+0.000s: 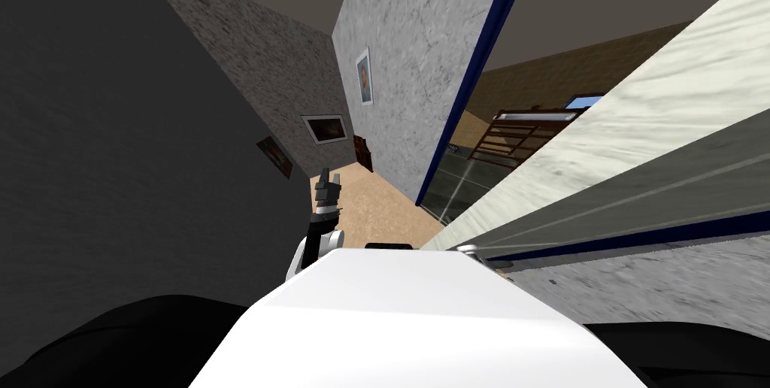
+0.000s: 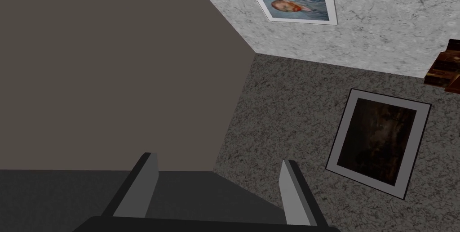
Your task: Pull the door open
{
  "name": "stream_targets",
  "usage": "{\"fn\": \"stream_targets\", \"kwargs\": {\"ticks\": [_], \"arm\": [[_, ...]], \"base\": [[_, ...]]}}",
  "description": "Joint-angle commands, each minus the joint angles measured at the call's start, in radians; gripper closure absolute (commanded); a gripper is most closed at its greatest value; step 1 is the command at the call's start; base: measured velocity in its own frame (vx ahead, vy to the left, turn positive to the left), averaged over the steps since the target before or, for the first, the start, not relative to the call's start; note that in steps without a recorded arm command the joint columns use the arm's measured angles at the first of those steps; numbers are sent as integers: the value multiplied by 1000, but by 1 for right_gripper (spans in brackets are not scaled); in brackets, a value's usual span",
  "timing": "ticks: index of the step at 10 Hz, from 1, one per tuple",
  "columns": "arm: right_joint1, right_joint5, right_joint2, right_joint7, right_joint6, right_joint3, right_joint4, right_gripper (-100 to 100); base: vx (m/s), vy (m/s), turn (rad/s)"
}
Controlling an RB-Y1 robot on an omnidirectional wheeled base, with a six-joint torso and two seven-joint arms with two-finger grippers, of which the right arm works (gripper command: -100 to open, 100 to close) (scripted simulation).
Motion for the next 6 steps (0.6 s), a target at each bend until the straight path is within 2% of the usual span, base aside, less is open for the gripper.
{"fn": "stream_targets", "kwargs": {"ticks": [1, 2, 3, 6], "arm": [[-11, -4, 1, -5, -26, -4, 40, 100], [-11, -4, 1, -5, -26, -4, 40, 100], [-12, 1, 10, -4, -21, 3, 40, 100], [12, -6, 20, 6, 6, 2, 31, 100]], "base": [[-158, -41, 1], [-69, -11, -19], [-24, 0, -10], [142, 7, 183]]}}
